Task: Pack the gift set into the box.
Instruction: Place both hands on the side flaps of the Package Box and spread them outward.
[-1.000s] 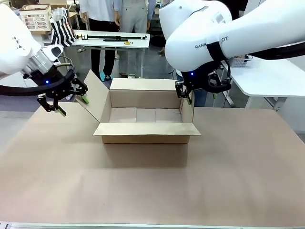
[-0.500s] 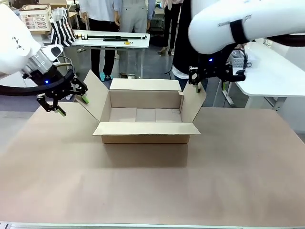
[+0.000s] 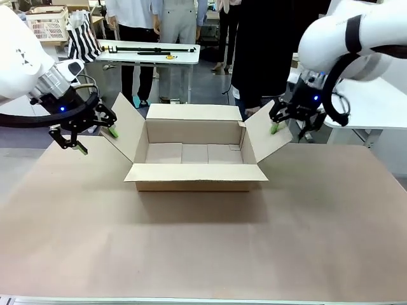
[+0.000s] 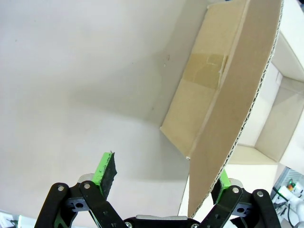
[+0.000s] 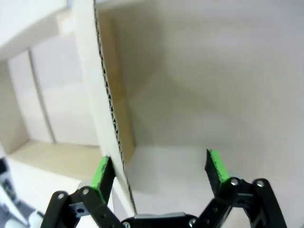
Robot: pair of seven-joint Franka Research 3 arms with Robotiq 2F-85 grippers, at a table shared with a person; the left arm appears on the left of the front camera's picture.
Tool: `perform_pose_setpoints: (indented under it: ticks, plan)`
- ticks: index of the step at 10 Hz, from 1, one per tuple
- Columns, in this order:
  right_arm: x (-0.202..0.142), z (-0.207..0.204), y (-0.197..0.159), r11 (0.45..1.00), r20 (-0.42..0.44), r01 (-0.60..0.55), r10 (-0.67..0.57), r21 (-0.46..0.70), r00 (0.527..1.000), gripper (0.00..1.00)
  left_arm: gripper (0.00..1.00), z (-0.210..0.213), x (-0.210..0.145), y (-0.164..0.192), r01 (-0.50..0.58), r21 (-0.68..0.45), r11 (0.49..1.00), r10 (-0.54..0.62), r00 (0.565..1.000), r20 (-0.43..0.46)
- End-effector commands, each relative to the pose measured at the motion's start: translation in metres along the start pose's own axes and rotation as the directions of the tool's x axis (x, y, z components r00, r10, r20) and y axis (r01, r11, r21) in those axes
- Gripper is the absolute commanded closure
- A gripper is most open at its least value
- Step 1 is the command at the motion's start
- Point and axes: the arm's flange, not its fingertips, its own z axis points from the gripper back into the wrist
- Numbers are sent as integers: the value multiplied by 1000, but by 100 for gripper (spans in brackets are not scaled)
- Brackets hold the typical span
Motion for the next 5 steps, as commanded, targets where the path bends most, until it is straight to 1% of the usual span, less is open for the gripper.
perform_pose_setpoints:
  ticks: [1, 2, 3, 4, 5]
  plan:
    - [-10, -23, -20, 976, -45, -51, 61, 211, 997, 0, 0, 2, 0, -1, -8, 15, 1000, 8, 1000, 2]
    - [-12, -27, -27, 970, -37, -30, 40, 239, 999, 0, 0, 2, 0, -1, -8, 15, 1000, 8, 1000, 2]
    - [-15, -27, -29, 968, -72, 90, -75, 233, 995, 0, 0, 2, 0, -1, -8, 15, 1000, 8, 1000, 2]
    - [-6, -24, -15, 983, -19, -28, 32, 182, 999, 0, 0, 2, 0, -1, -8, 15, 1000, 8, 1000, 2]
    - [-6, -24, -15, 983, -19, -28, 32, 182, 999, 0, 0, 2, 0, -1, -8, 15, 1000, 8, 1000, 2]
